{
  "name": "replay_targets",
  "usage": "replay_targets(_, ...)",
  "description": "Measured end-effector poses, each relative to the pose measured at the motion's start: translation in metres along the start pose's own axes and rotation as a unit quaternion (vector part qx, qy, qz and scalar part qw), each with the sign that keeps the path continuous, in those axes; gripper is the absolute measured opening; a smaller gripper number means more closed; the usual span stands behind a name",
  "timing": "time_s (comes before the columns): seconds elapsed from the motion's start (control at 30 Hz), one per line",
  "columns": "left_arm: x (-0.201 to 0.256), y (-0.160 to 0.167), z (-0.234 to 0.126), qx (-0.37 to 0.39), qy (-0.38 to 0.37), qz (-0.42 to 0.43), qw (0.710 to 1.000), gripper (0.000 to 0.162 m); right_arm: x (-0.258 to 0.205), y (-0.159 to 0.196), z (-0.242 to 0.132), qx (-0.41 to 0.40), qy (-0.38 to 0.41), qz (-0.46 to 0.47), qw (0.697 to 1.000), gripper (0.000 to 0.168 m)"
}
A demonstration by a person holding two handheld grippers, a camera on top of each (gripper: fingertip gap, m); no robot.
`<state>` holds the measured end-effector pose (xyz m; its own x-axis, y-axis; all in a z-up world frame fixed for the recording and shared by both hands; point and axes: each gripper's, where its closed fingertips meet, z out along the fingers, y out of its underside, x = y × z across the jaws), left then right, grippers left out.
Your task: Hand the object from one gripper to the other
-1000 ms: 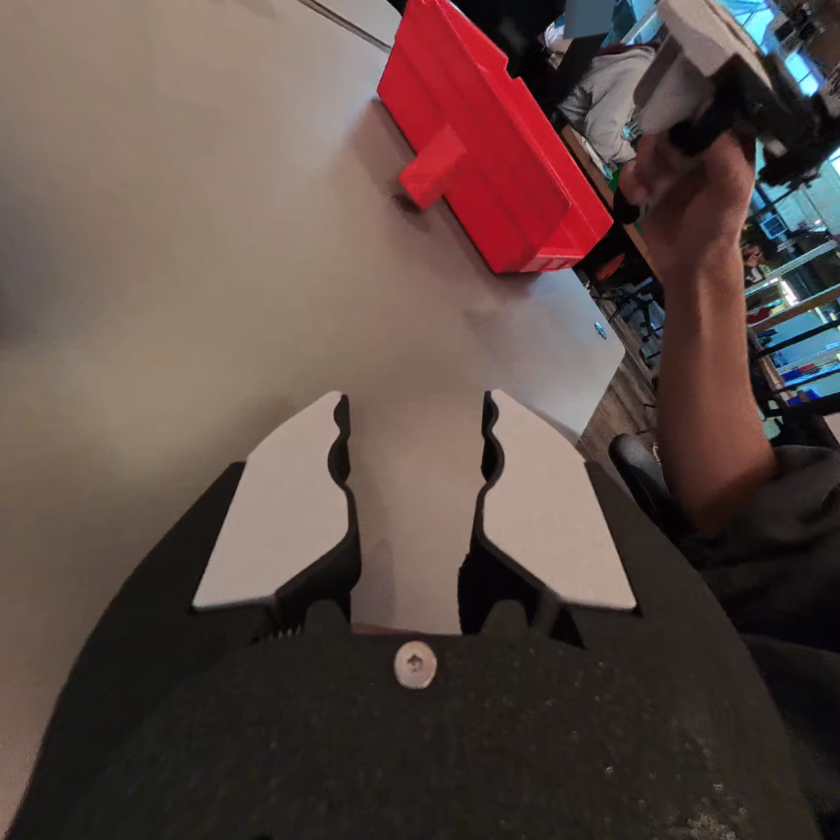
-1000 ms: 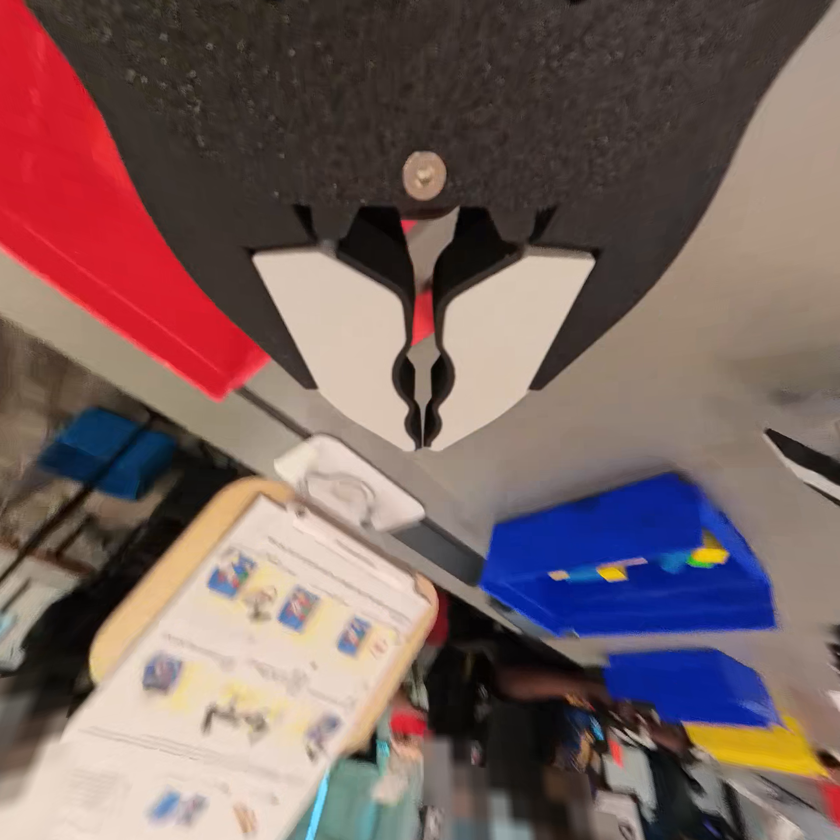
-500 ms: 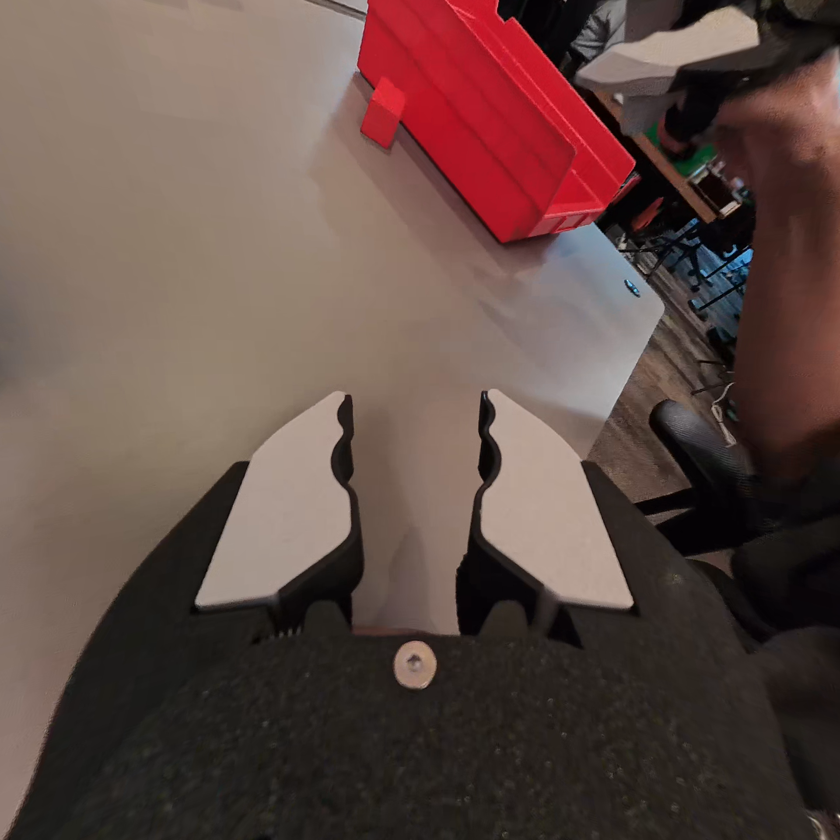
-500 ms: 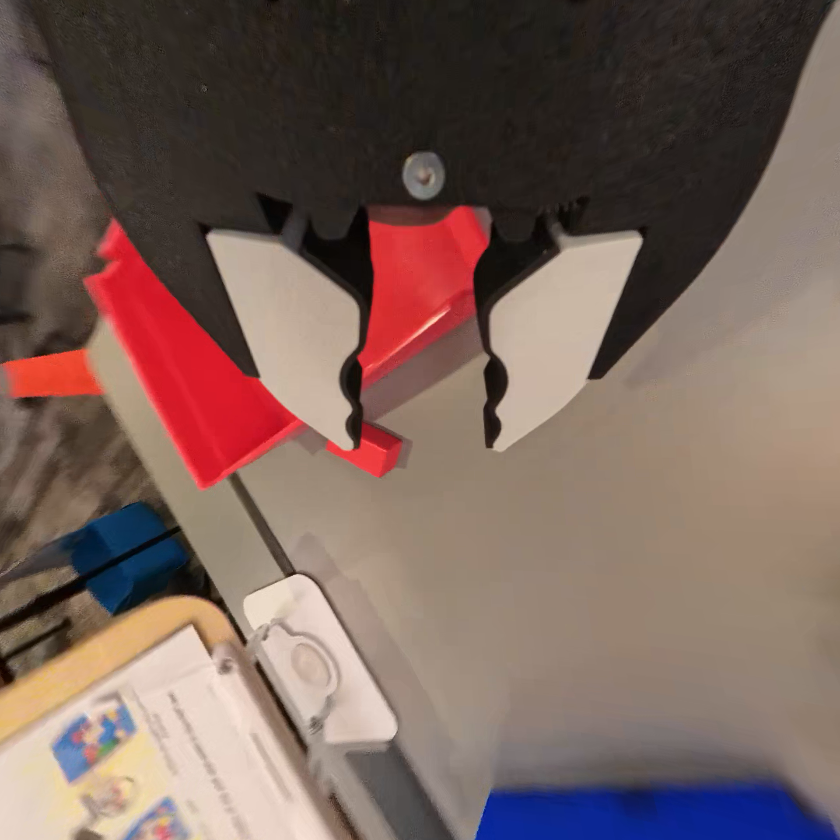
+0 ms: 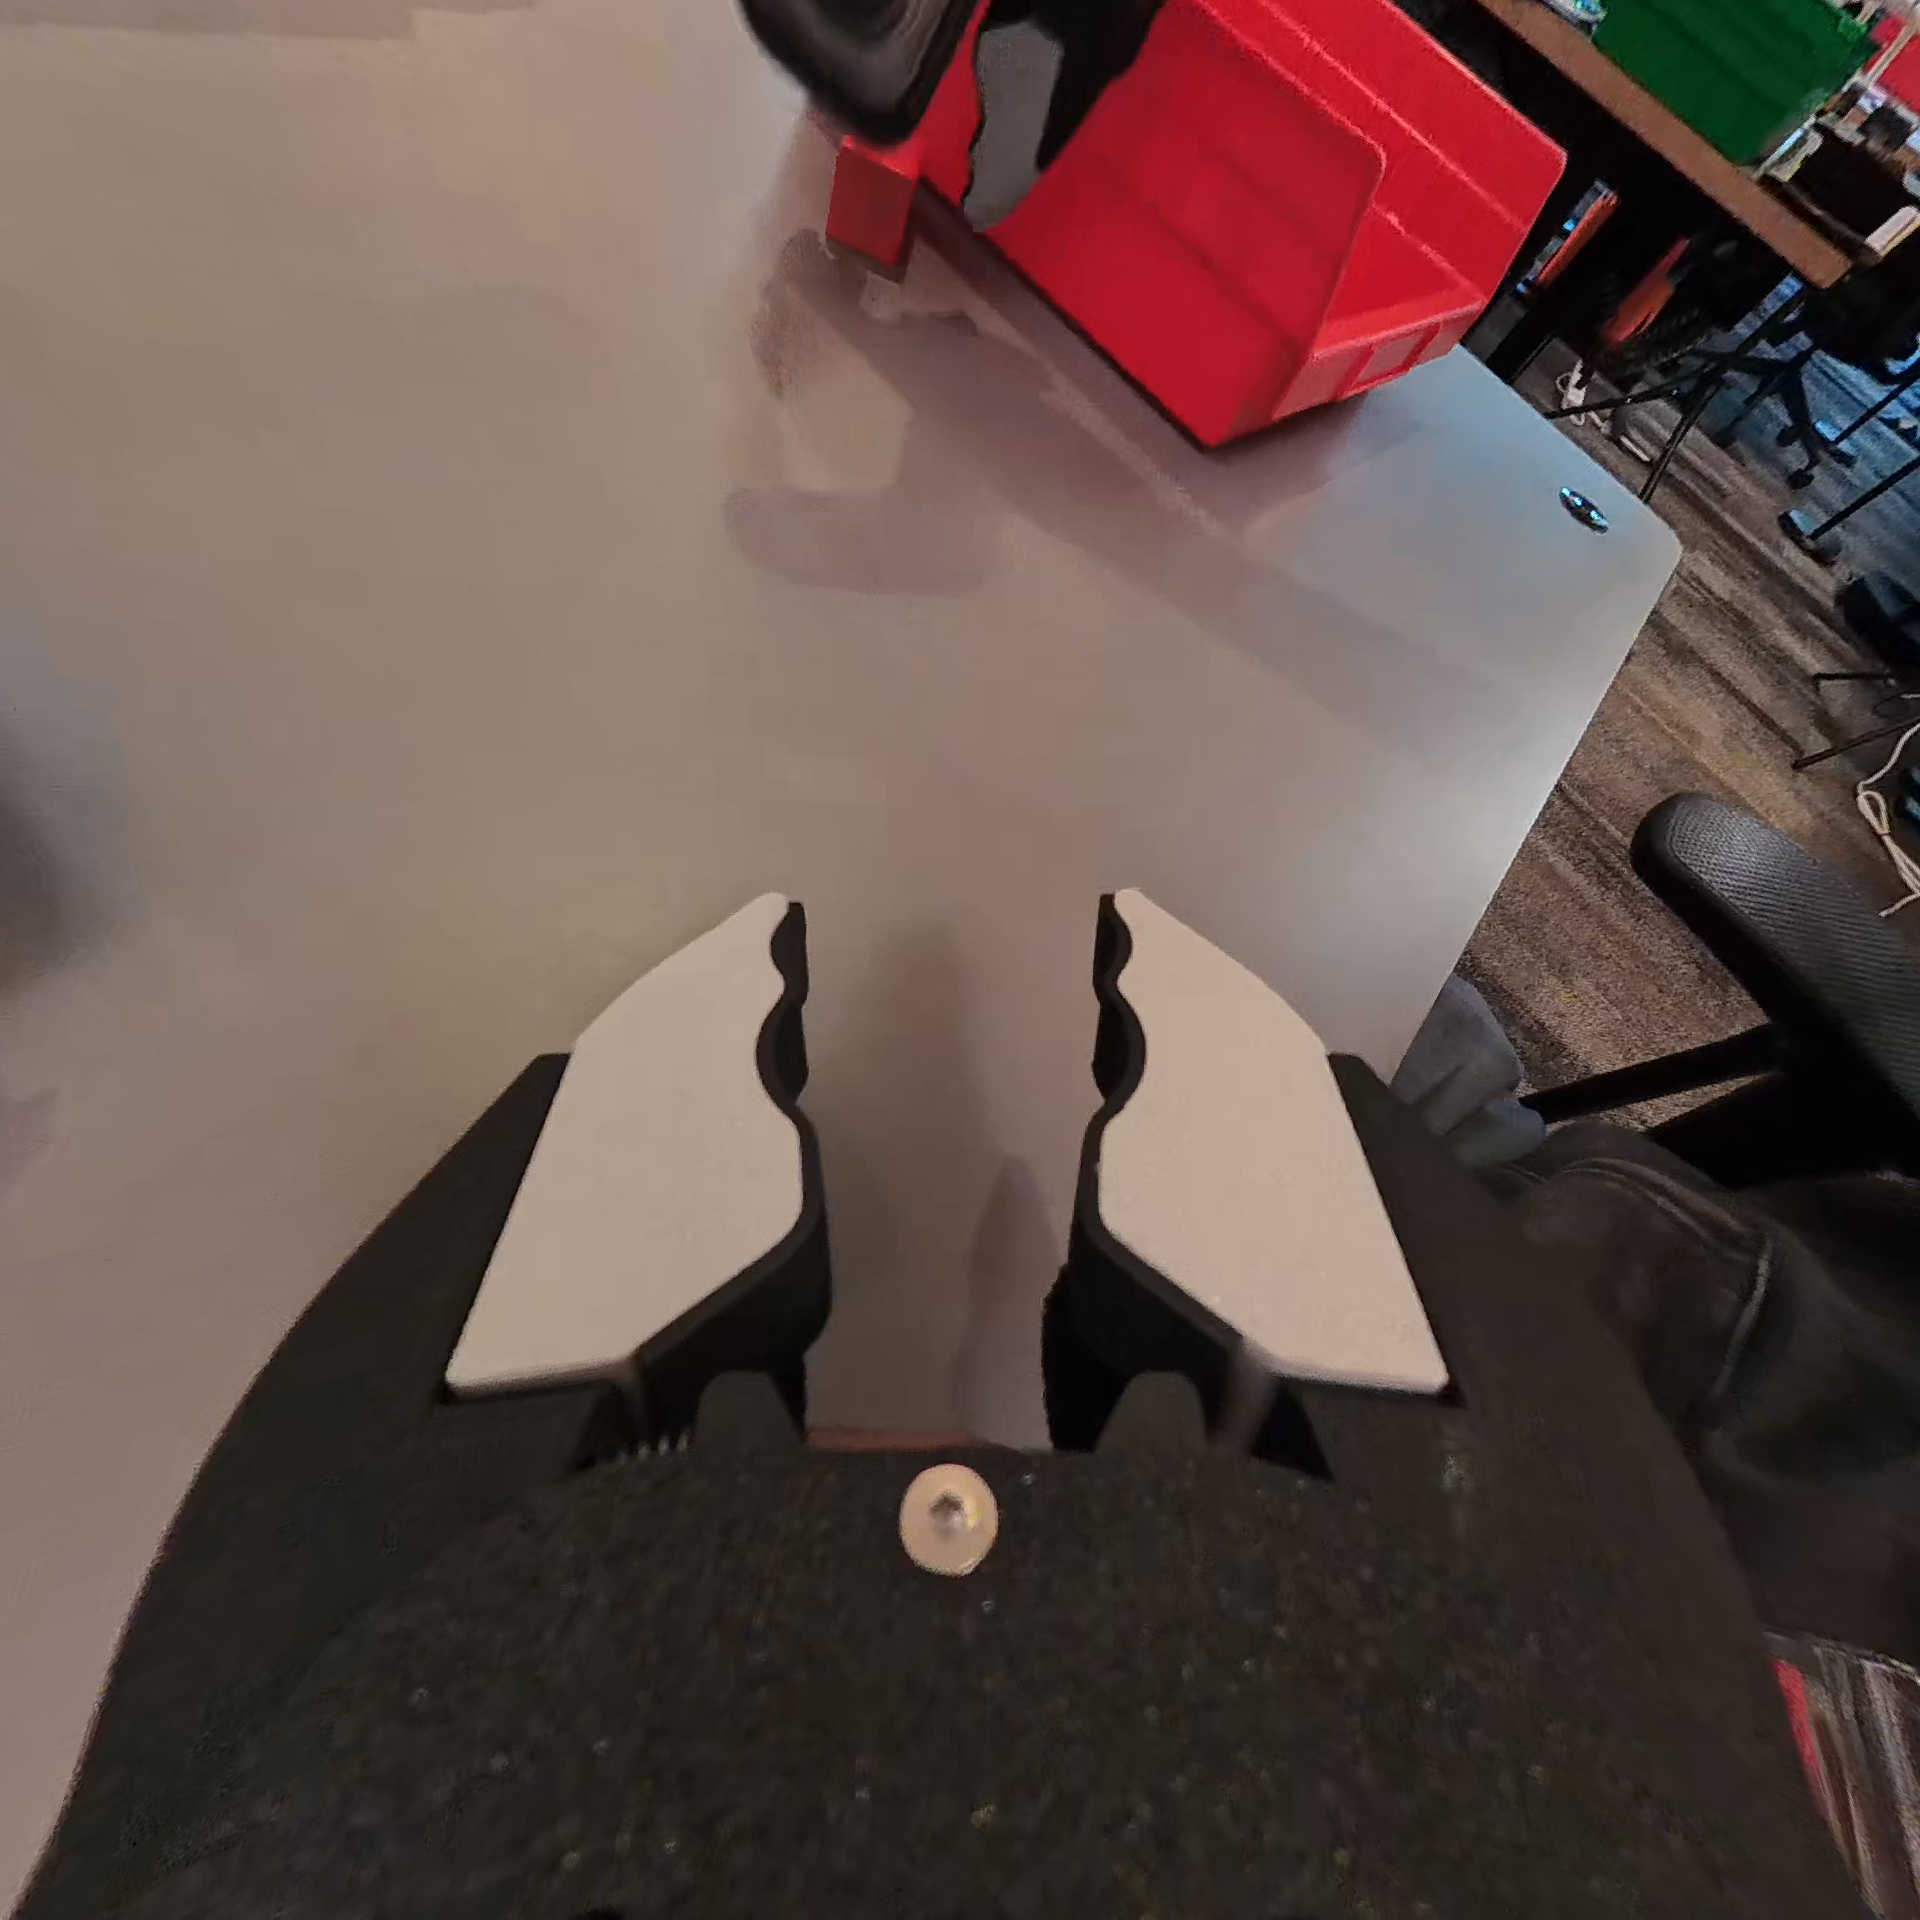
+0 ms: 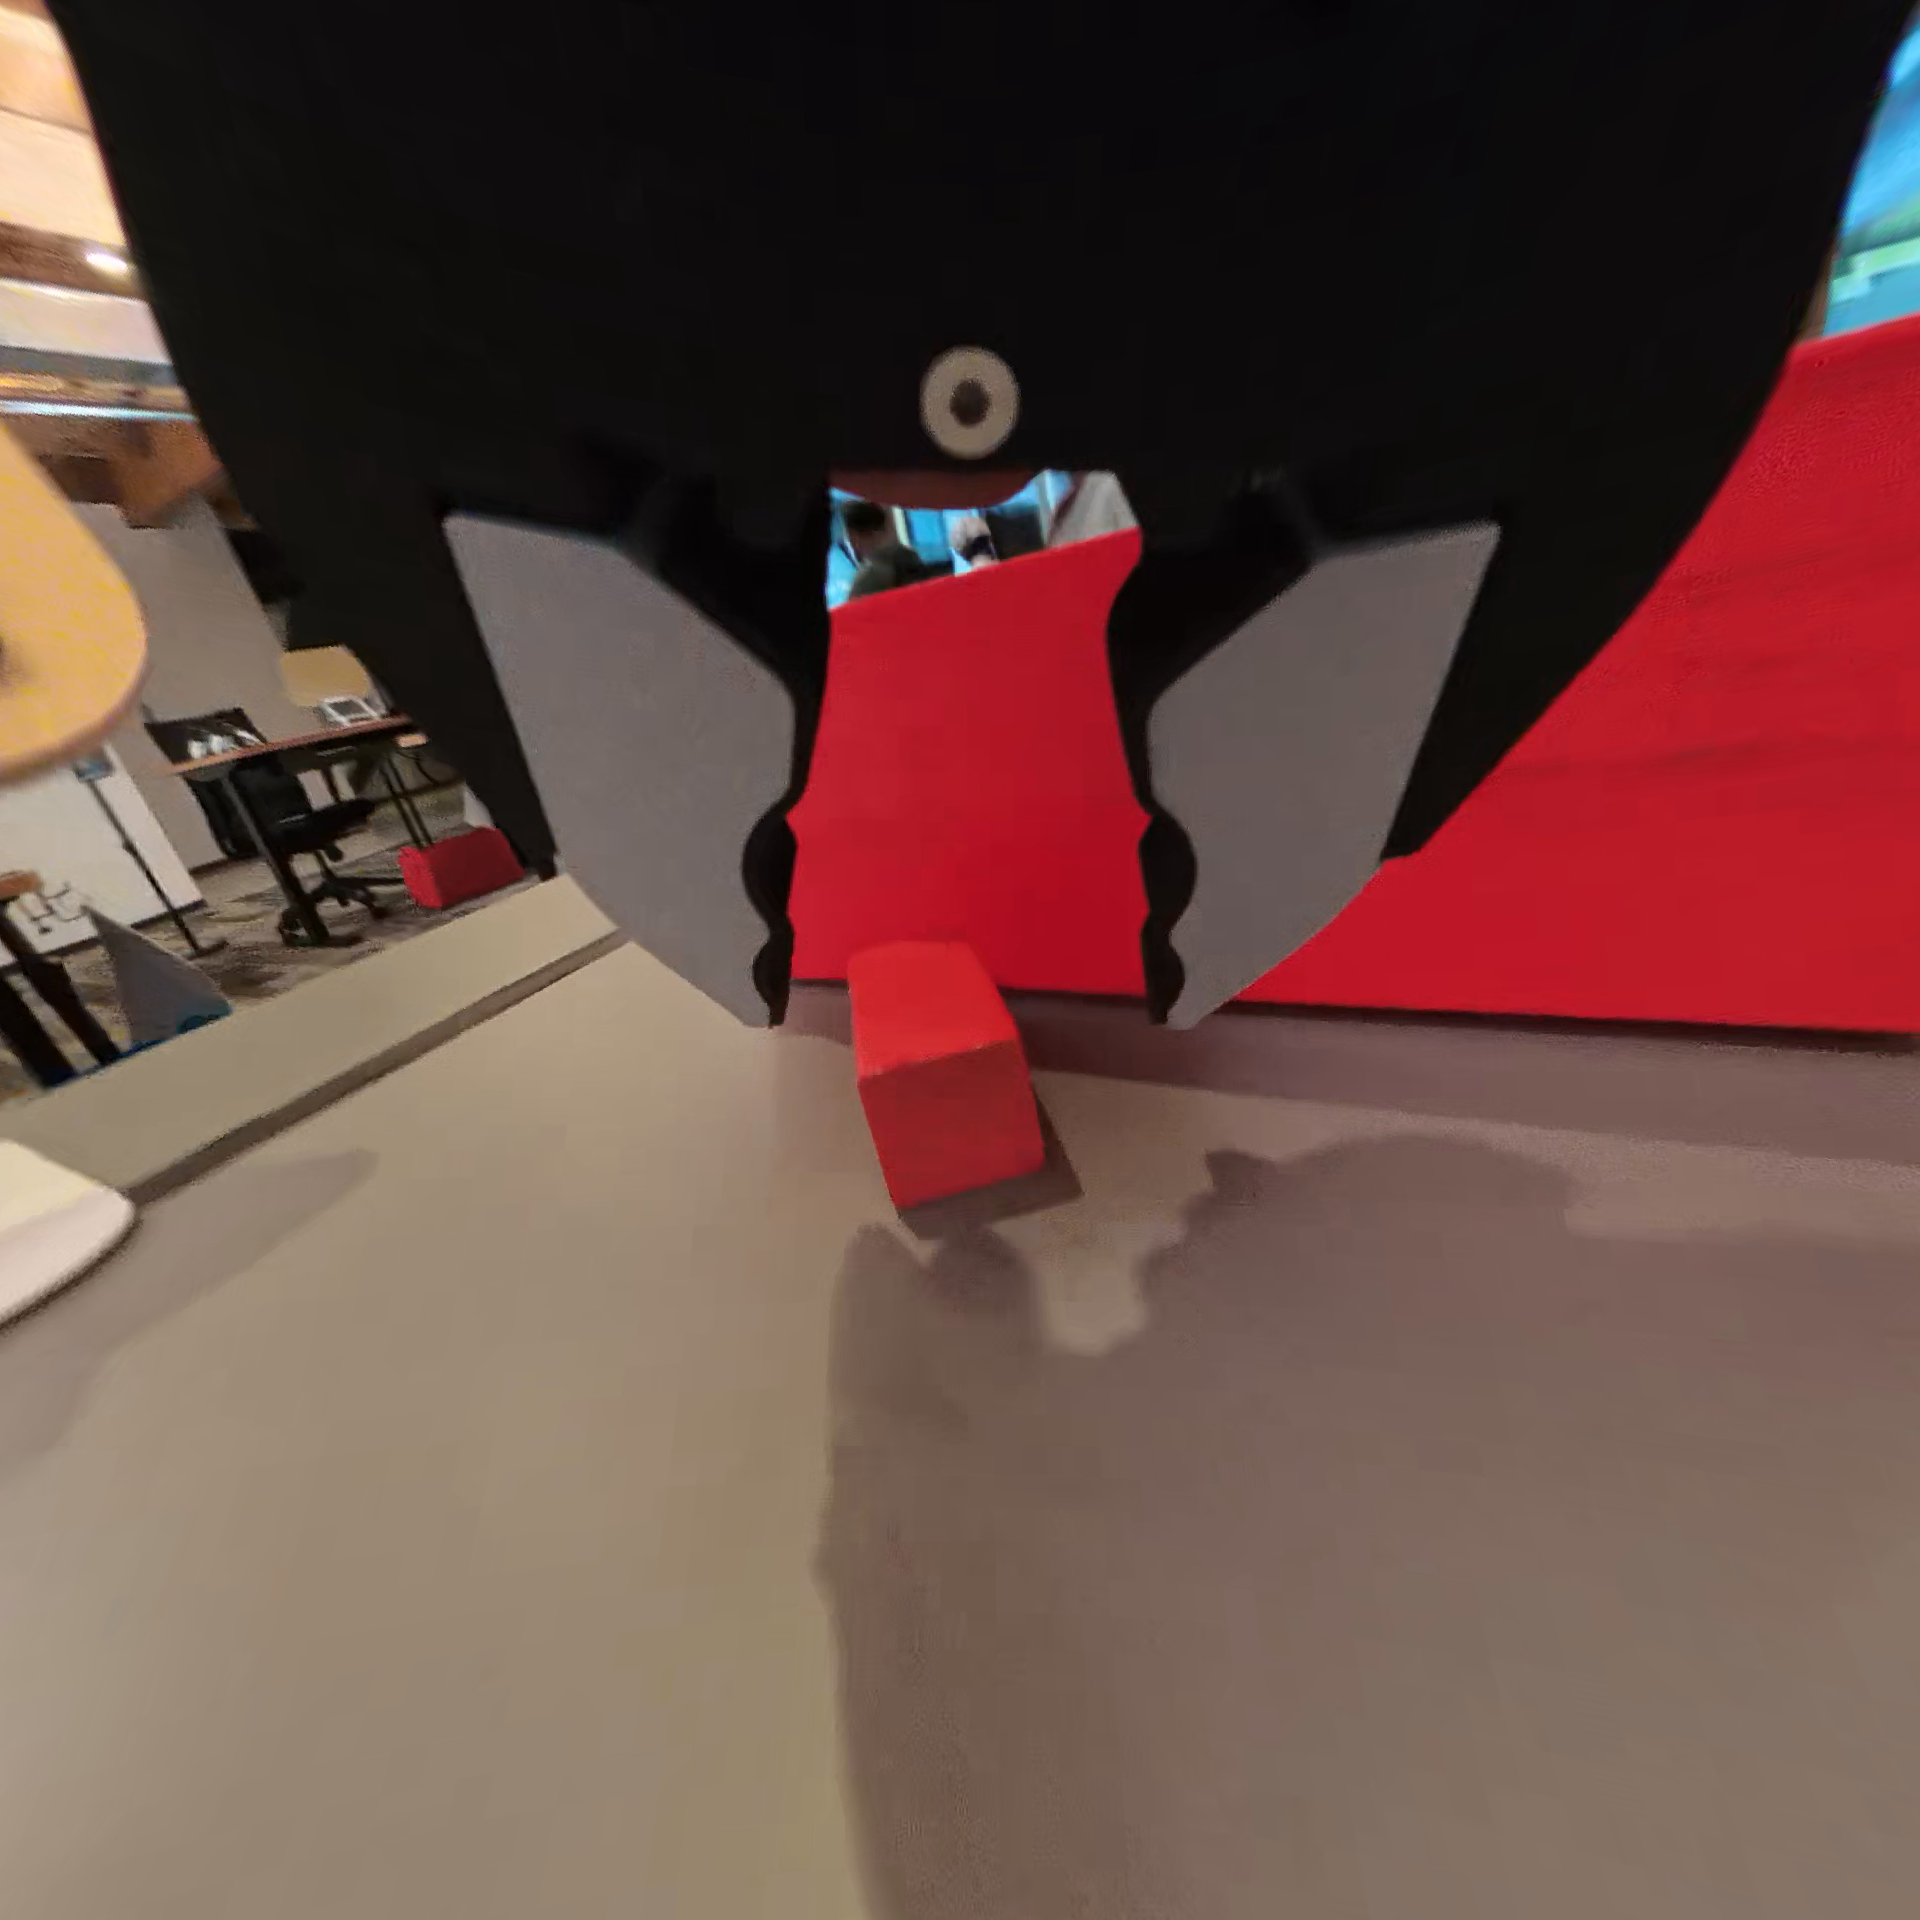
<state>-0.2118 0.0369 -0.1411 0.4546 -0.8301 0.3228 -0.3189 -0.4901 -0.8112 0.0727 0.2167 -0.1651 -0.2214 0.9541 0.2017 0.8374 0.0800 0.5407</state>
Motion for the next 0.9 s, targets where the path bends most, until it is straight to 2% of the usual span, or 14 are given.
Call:
replay_targets(0.1,0.002,0.002,-0.001,-0.004,0.002,0.008,1.000,0.052,0.002,0.001,0.019,-0.044,-0.004,-0.039,0.998,0.061)
replay_targets(0.13,0.002,0.003,-0.001,-0.006,0.002,0.011,1.000,0.052,0.002,0.000,0.024,-0.048,-0.005,-0.045,0.998,0.056)
replay_targets(0.17,0.001,0.004,-0.001,-0.008,0.000,0.014,1.000,0.052,0.002,0.000,0.027,-0.051,-0.003,-0.055,0.997,0.038)
replay_targets(0.23,0.001,0.006,-0.001,-0.014,-0.002,0.019,1.000,0.052,0.006,-0.001,0.024,-0.039,0.015,-0.062,0.997,0.036)
replay_targets(0.3,0.001,0.007,-0.002,-0.017,-0.002,0.021,1.000,0.052,0.012,-0.010,0.004,0.017,0.040,-0.033,0.999,0.036)
replay_targets(0.37,0.003,0.005,-0.003,-0.014,0.002,0.019,1.000,0.052,0.018,-0.020,-0.031,0.100,0.062,0.023,0.993,0.036)
replay_targets(0.47,0.007,0.003,-0.004,-0.009,0.010,0.012,1.000,0.052,0.031,-0.016,-0.099,0.246,0.118,0.119,0.955,0.036)
replay_targets(0.57,0.011,0.002,-0.004,-0.009,0.018,0.006,1.000,0.052,0.045,0.028,-0.154,0.373,0.181,0.242,0.877,0.035)
replay_targets(0.63,0.011,0.002,-0.002,-0.010,0.017,0.006,1.000,0.052,0.049,0.076,-0.160,0.423,0.197,0.349,0.813,0.036)
replay_targets(0.73,0.013,0.003,0.001,-0.014,0.013,0.011,1.000,0.052,0.045,0.143,-0.125,0.481,0.182,0.515,0.685,0.035)
replay_targets(0.8,0.014,0.004,0.003,-0.017,0.013,0.013,1.000,0.052,0.036,0.164,-0.085,0.509,0.135,0.605,0.597,0.035)
replay_targets(0.83,0.015,0.005,0.004,-0.019,0.014,0.014,1.000,0.051,0.031,0.169,-0.063,0.512,0.116,0.637,0.565,0.035)
replay_targets(0.9,0.016,0.006,0.006,-0.021,0.012,0.017,1.000,0.051,0.023,0.168,-0.025,0.509,0.084,0.682,0.518,0.036)
